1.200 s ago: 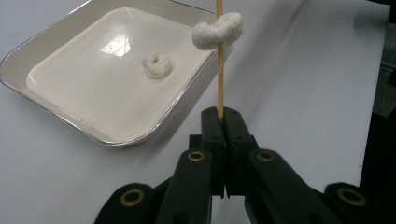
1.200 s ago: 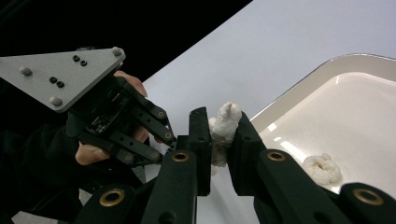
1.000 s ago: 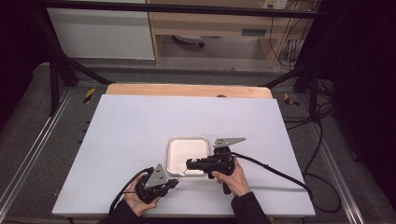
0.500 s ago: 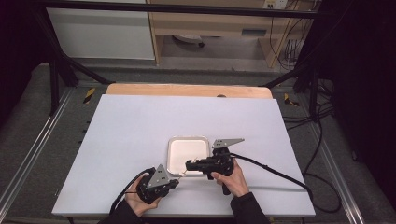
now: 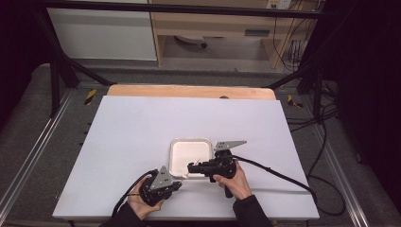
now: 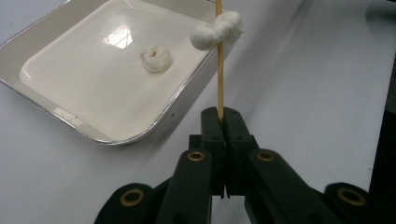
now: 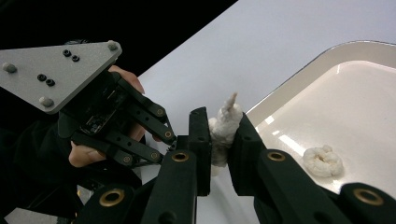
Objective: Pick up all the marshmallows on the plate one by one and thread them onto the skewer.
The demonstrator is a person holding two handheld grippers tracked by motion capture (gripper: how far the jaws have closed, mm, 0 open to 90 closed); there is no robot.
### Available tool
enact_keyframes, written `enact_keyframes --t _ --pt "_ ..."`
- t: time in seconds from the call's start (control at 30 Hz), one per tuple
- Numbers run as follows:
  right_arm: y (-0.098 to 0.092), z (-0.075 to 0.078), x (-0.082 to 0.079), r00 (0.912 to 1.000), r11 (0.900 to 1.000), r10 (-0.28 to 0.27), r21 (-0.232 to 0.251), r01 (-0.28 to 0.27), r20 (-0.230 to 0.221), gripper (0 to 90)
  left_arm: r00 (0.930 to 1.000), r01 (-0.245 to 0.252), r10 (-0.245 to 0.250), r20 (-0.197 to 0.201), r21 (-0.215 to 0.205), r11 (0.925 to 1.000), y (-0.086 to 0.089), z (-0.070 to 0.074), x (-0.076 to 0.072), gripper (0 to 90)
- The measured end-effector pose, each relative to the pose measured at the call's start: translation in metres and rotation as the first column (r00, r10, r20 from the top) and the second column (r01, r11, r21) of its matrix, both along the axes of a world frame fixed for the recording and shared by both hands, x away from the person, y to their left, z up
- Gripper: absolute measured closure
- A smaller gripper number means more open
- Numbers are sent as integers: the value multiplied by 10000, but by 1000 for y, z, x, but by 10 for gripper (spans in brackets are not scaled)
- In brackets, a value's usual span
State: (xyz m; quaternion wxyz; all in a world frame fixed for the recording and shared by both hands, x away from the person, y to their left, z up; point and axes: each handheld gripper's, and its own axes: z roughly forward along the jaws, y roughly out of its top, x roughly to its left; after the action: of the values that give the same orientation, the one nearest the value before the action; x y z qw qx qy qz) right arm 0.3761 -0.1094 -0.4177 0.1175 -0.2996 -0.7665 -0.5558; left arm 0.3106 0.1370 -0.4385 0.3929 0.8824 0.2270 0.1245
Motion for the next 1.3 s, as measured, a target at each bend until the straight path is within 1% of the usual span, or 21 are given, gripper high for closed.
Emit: enact_keyframes --t 0.4,0.43,0.47,0.5,0.53,0.57,0.6,0.63,0.7,0.73,0.8,0.83,0.87,0.9,1.0,1.03,1.07,1.1,1.17,1.23,1.3 --pt "2 -3 0 10000 10000 -1 -61 0 -87 813 9999 -89 89 -70 -20 10000 0 0 1 889" --pt "2 -3 0 10000 10000 -2 -63 1 -89 812 9999 -94 93 -82 -79 9999 0 0 1 889" --pt "2 -4 0 9999 10000 10 -67 -11 -110 810 10000 -82 81 -29 -324 9994 0 1 1 888" --pt "5 -6 -1 9994 9997 205 -120 -209 -287 808 9999 -79 83 102 -355 9993 -1 5 1 888" --pt "8 -11 -2 9986 9992 354 -178 -361 -383 805 9998 -133 138 175 -284 9995 -3 6 1 888" --pt "10 -13 -3 9986 9991 361 -189 -369 -395 804 9996 -177 182 194 -254 9995 -3 5 1 888" --pt "10 -14 -2 9988 9993 315 -205 -323 -381 802 9999 -165 166 38 -460 9988 -2 3 2 888" --pt "10 -12 -1 9986 9990 336 -297 -348 -405 801 9998 -182 180 -34 -571 9982 -1 3 3 888" --pt "12 -10 -2 9991 9989 328 -325 -337 -277 798 9998 -184 187 51 -580 9981 0 5 2 888" --pt "12 -10 -2 9991 9992 321 -247 -328 -282 795 9998 -207 209 27 -607 9979 1 4 2 888" --pt "12 -11 -2 9992 9993 249 -272 -258 -297 780 9997 -246 248 14 -650 9976 1 3 2 887" --pt "12 -11 -2 9995 9994 192 -281 -200 -270 755 9996 -274 277 42 -658 9975 2 3 3 887" --pt "12 -10 -2 9995 9996 127 -251 -134 -272 675 9995 -321 324 23 -728 9968 2 3 3 887" --pt "12 -9 -2 9995 9998 37 -201 -43 -306 646 9994 -342 343 -1 -796 9962 3 3 4 887" --pt "9 -4 -2 9994 9991 -347 -229 346 -22 499 9989 -465 460 -65 -1040 9935 7 4 5 887" --pt "8 -2 -2 9988 9986 -464 -236 467 136 463 9987 -513 507 -85 -1109 9925 8 4 6 886" --pt "7 0 -3 9984 9984 -525 -198 529 209 431 9984 -566 555 -121 -1200 9912 9 4 6 887" --pt "6 2 -3 9977 9980 -612 -137 616 281 381 9983 -584 568 -163 -1263 9903 10 4 6 887" --pt "4 5 -4 9957 9967 -777 -202 788 496 295 9979 -636 612 -209 -1414 9879 12 5 7 886" --pt "1 9 -4 9920 9938 -985 -442 1022 787 217 9977 -672 648 -209 -1500 9864 15 6 7 886" --pt "-3 11 -3 9869 9904 -1199 -561 1264 1078 173 9970 -756 721 -270 -1656 9833 18 6 8 886"
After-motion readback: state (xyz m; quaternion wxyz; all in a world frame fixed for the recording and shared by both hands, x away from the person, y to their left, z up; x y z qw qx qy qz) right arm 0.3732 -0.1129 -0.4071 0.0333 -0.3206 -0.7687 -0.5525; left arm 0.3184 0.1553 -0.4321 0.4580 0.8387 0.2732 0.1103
